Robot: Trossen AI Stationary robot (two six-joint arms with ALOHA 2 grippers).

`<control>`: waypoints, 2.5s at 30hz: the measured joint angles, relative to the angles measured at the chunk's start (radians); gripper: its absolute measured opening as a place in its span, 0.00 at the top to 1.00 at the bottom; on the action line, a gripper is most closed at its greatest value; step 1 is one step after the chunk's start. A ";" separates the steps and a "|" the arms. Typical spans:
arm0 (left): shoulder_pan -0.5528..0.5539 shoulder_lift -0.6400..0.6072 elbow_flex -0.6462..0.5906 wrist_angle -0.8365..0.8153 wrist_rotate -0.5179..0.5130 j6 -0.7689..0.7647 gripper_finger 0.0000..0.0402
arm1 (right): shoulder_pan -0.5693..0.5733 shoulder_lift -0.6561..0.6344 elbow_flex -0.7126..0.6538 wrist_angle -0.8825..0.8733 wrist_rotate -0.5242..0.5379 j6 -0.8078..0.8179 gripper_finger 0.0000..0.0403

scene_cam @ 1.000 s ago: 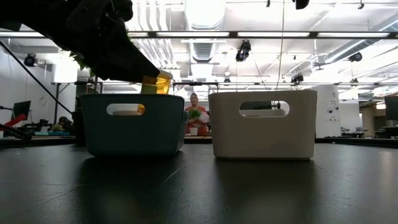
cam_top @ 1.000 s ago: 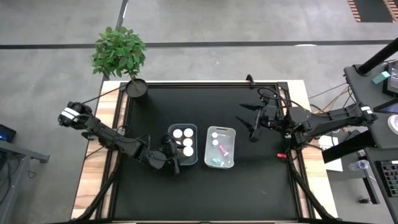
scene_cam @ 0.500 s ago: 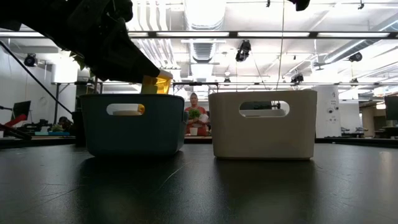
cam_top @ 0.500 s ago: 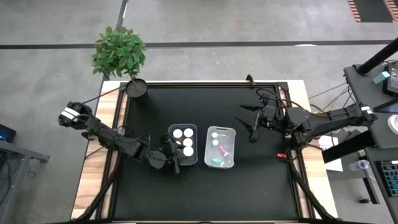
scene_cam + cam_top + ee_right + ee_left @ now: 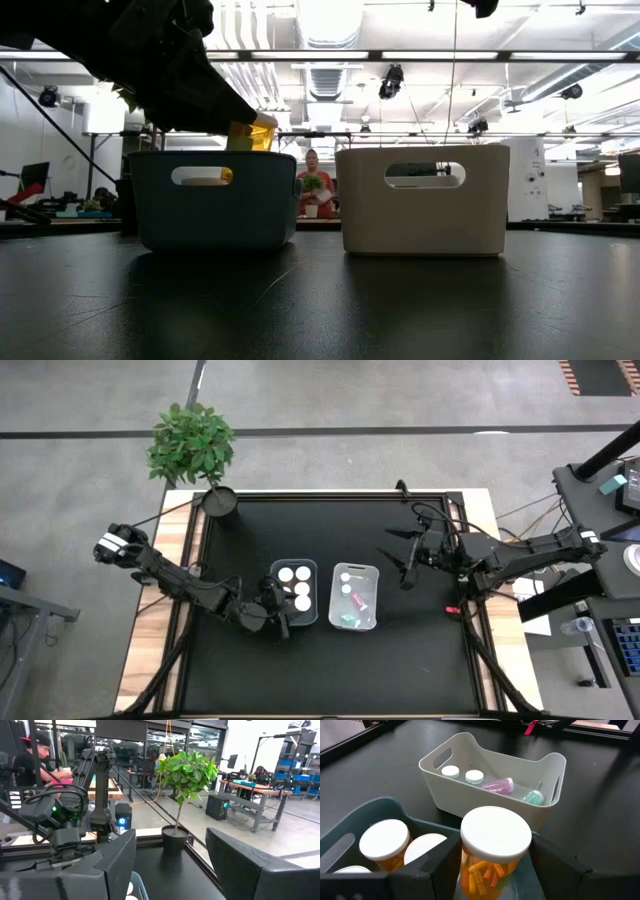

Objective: Pick and place medicine bottles into bin by pill shape (circle, oval)
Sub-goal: Put the orange capsule bottle into the blue bin, then return to Home Position

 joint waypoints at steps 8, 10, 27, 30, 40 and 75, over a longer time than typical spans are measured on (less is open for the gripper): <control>0.000 0.000 -0.001 -0.010 0.001 0.000 0.47 | 0.000 -0.002 0.000 -0.007 0.000 0.000 0.43; 0.000 0.000 -0.001 -0.011 0.004 0.000 0.47 | 0.000 -0.002 0.000 -0.008 0.000 0.000 0.43; 0.000 0.000 -0.003 -0.017 0.004 -0.026 0.47 | 0.000 -0.001 0.000 -0.067 0.000 -0.026 0.43; 0.000 0.000 -0.003 -0.017 0.003 -0.026 0.47 | 0.000 -0.001 -0.001 -0.068 0.000 -0.037 0.43; 0.000 0.000 -0.003 -0.018 0.002 -0.022 0.47 | 0.000 -0.001 -0.008 -0.068 0.000 -0.053 0.43; 0.000 0.000 0.019 -0.021 -0.002 0.029 0.27 | 0.000 0.000 -0.051 -0.067 -0.161 0.014 0.43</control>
